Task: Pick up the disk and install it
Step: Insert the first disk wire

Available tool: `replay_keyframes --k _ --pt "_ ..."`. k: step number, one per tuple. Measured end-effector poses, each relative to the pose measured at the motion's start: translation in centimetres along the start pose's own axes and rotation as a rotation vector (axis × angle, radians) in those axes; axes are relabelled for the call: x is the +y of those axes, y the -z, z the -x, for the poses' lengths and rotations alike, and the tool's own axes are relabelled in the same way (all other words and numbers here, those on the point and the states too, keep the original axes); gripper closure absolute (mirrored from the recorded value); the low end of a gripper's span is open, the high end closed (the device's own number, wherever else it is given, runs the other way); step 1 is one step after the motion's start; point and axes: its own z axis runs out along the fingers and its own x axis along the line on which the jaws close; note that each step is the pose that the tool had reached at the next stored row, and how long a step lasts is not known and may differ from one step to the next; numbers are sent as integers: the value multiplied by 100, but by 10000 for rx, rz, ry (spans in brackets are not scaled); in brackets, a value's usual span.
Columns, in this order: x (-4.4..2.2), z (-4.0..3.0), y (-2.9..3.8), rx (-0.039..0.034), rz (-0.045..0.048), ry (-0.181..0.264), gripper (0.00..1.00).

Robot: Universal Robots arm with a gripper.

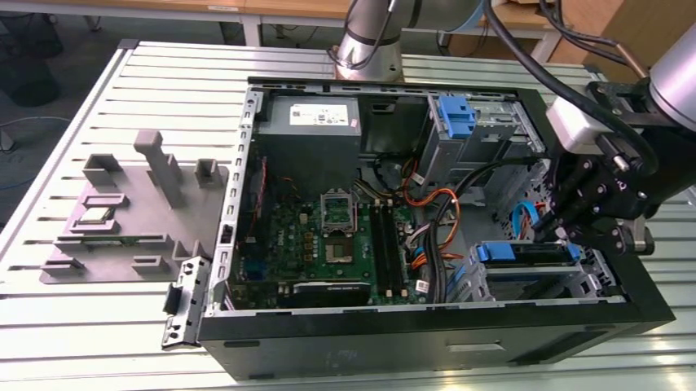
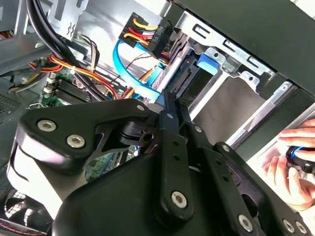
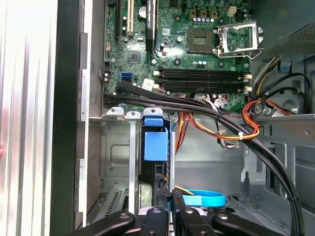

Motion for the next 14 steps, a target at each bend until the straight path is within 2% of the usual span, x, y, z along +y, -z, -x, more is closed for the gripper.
replay_keyframes --k 2,5,9,14 --pt "1 -14 -11 -14 -31 2 84" --pt "9 -27 -31 -53 -136 11 84" --pt "38 -27 -41 -122 -201 17 84" --pt "76 -28 -61 -144 -272 22 84"
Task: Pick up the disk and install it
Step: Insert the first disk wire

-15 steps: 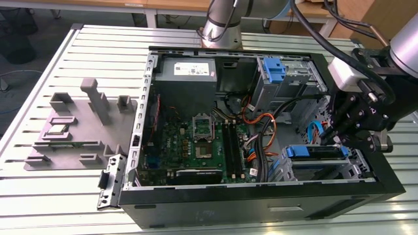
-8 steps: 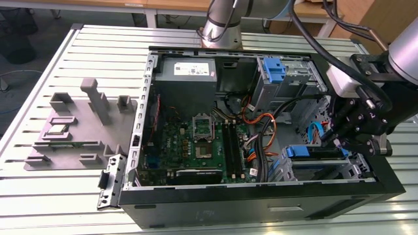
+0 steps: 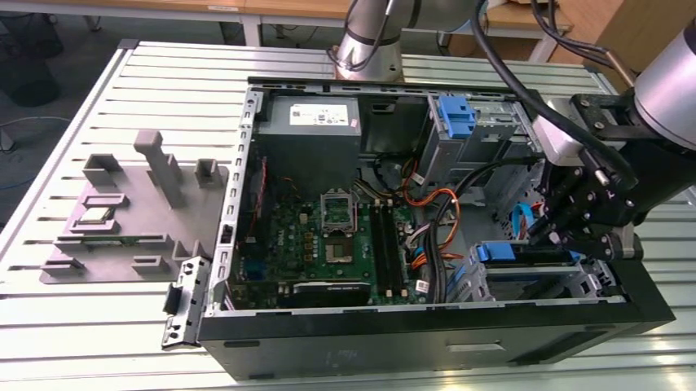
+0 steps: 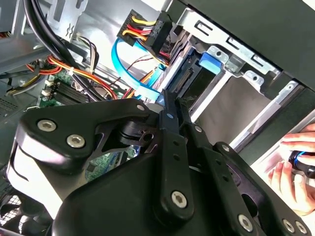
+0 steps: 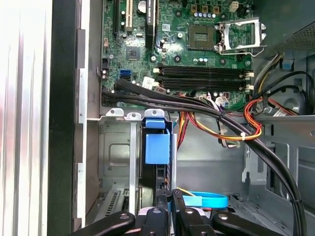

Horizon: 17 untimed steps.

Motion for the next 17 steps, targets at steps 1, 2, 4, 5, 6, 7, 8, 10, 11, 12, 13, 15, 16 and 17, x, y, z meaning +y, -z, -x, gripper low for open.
replay_keyframes --k 1,2,4,5,6,7,8,10,11,12,13,15,16,17 --pt "7 0 -3 -2 -12 1 84" --pt "10 -1 -4 -2 -20 1 84" --pt "12 0 -8 -2 -33 3 84" --pt "12 -1 -10 1 -38 4 84" --pt "12 -2 -13 1 -44 4 84" --pt "12 -2 -17 -2 -50 4 84" --pt "13 -3 -18 -1 -55 4 84" --pt "13 -4 -19 -1 -59 5 84" --pt "13 -5 -21 -3 -60 5 84" --pt "14 -7 -21 -3 -61 5 84" --pt "13 -9 -20 -3 -62 5 84" --pt "14 -13 -20 -3 -61 5 84" --pt "14 -15 -20 -3 -62 5 84" --pt "14 -17 -19 -2 -62 5 84"
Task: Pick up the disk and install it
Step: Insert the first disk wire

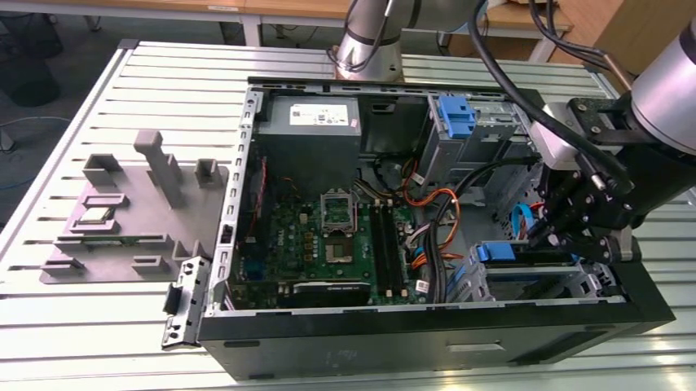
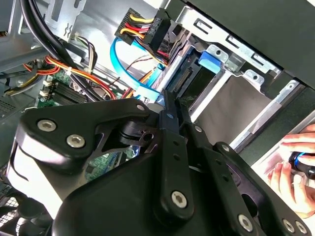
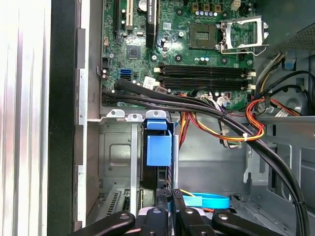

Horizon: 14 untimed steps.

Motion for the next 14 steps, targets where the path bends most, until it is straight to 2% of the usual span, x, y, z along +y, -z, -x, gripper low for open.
replay_keyframes --k 7,14 --pt "0 -7 -6 2 -1 0 84" --pt "0 -10 -41 1 -2 6 84"
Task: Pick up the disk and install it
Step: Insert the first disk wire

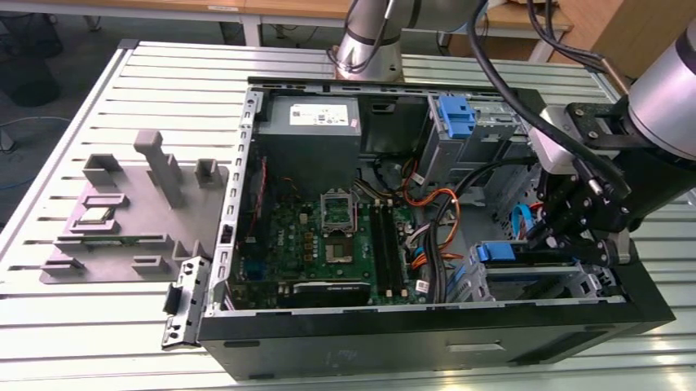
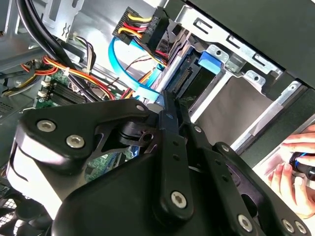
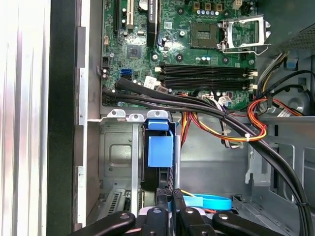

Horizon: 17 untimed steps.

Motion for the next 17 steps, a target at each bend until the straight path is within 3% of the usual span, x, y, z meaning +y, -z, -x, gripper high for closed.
replay_keyframes --k 15,16,17 --pt "9 -3 -39 -11 -3 26 83" --pt "9 -3 -36 -4 -3 26 77" --pt "9 -2 -34 -1 -3 26 77"
